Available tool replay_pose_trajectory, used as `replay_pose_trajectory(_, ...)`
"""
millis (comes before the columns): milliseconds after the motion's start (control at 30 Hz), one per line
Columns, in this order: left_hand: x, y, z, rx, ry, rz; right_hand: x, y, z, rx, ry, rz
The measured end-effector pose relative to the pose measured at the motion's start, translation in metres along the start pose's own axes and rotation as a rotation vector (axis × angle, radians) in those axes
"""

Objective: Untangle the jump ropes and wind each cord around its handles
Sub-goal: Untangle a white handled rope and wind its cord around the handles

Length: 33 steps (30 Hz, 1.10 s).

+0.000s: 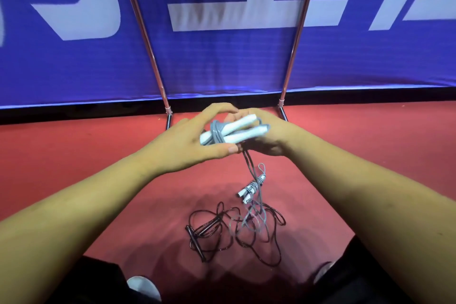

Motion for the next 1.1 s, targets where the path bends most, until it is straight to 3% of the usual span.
replay_pose_trajectory(100,-0.012,0.004,0.0,-0.074,-0.222,0.09,0.003,-0.003,0.019,0.064,-0.013,0.015)
replay_pose_trajectory(267,-0.033,0.009,-0.023,-0.211,-0.18,0.229,-0.002,-0.002,0.026,0.105,-0.038,0.054)
replay_pose_trajectory(400,-0.033,0.012,-0.041,-0.243,-0.067,0.202,-0.009,-0.006,0.005,0.047,-0.131,0.079)
replay_pose_trajectory(667,-0.019,0.014,-0.064,-0.313,-0.116,0.068,0.004,-0.012,-0.007,0.006,-0.487,0.064)
replay_pose_trajectory(867,-0.012,0.01,-0.092,-0.339,0.053,-0.048,-0.001,-0.019,0.015,0.175,-0.526,-0.014)
replay_pose_trajectory(1100,0.001,0.014,-0.085,-0.17,0.474,-0.086,0.005,-0.017,-0.02,-0.088,-0.706,0.067)
Point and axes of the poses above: each hand's wrist, its own y-axis towards the middle knuckle, its own x-axis out of the palm, z = x × y, the point moved 9 cm from there along y, towards the middle knuckle, and after that the axes turned 14 degrees about z, right-handed, at the moved point
